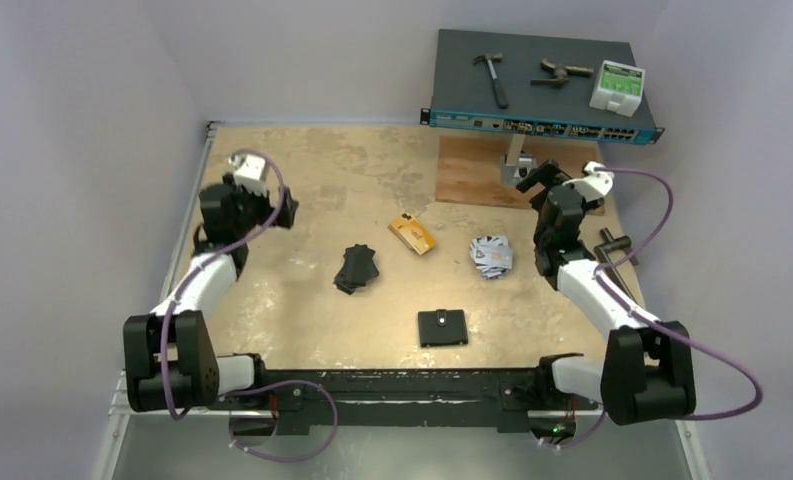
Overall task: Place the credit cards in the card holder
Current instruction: Move the card holder to the center of the board.
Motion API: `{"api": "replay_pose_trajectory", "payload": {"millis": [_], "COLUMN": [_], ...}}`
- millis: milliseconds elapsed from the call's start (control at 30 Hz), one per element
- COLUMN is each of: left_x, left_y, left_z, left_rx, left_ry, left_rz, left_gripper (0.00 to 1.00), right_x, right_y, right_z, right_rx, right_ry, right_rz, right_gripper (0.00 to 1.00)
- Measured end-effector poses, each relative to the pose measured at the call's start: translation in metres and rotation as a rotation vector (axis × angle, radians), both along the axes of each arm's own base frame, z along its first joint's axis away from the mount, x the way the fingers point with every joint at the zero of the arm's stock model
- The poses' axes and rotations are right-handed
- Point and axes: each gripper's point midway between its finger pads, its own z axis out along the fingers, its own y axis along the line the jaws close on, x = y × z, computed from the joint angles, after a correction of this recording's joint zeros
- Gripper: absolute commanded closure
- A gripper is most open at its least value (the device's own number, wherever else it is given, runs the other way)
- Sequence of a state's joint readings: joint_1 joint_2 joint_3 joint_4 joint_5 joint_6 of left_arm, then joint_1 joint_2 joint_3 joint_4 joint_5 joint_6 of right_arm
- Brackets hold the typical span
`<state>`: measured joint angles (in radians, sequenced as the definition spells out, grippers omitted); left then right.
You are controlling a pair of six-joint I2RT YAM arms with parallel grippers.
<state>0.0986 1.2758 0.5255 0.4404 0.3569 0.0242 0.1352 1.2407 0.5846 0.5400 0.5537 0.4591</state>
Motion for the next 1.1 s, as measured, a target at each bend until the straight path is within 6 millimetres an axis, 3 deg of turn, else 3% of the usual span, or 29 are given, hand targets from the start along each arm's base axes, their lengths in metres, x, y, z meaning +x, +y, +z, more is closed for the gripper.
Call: {"api": "replay_pose_trajectory", "payload": {"millis": [67,133,167,233,333,400,467,600,733,1000,1100], "left_x": [0.018,0.023,0.017,-0.004,-0.052,-0.084,-0.111,-0.167,-0.201,-0.21,-0.206], "left_y": [0.001,0.0,-0.001,-0.004,-0.013,-0.021,-0.027,-0.04,-0.047,-0.053,-0.05], "left_z": [0.046,0.09,0.112,0.131,0.13,0.12,0.11,0.095,0.089,0.081,0.079], "left_rx": [0.015,0.031,0.043,0.054,0.063,0.067,0.068,0.081,0.099,0.159,0.191], "left_ry": [0.017,0.005,0.004,0.021,0.128,0.219,0.294,0.366,0.362,0.361,0.359], "left_rz": [-0.017,-0.037,-0.048,-0.063,-0.112,-0.17,-0.224,-0.323,-0.383,-0.448,-0.444], "left_gripper": [0.0,0.0,0.0,0.0,0.0,0.01,0.01,0.0,0.0,0.0,0.0], "right_x": [0.004,-0.003,-0.015,-0.037,-0.09,-0.12,-0.153,-0.214,-0.245,-0.285,-0.286], "right_y": [0.01,0.026,0.042,0.082,0.163,0.192,0.213,0.223,0.216,0.209,0.219], "right_z": [0.018,0.021,0.017,0.015,0.01,-0.006,-0.035,-0.101,-0.132,-0.17,-0.167], "right_rx": [0.087,0.135,0.151,0.159,0.18,0.185,0.172,0.094,0.035,0.028,0.077], "right_ry": [-0.002,0.022,0.055,0.098,0.179,0.256,0.369,0.615,0.749,0.876,0.853], "right_rz": [0.039,0.1,0.146,0.252,0.5,0.59,0.658,0.723,0.719,0.763,0.805], "right_gripper": [0.01,0.01,0.01,0.01,0.01,0.01,0.01,0.02,0.05,0.11,0.13]}}
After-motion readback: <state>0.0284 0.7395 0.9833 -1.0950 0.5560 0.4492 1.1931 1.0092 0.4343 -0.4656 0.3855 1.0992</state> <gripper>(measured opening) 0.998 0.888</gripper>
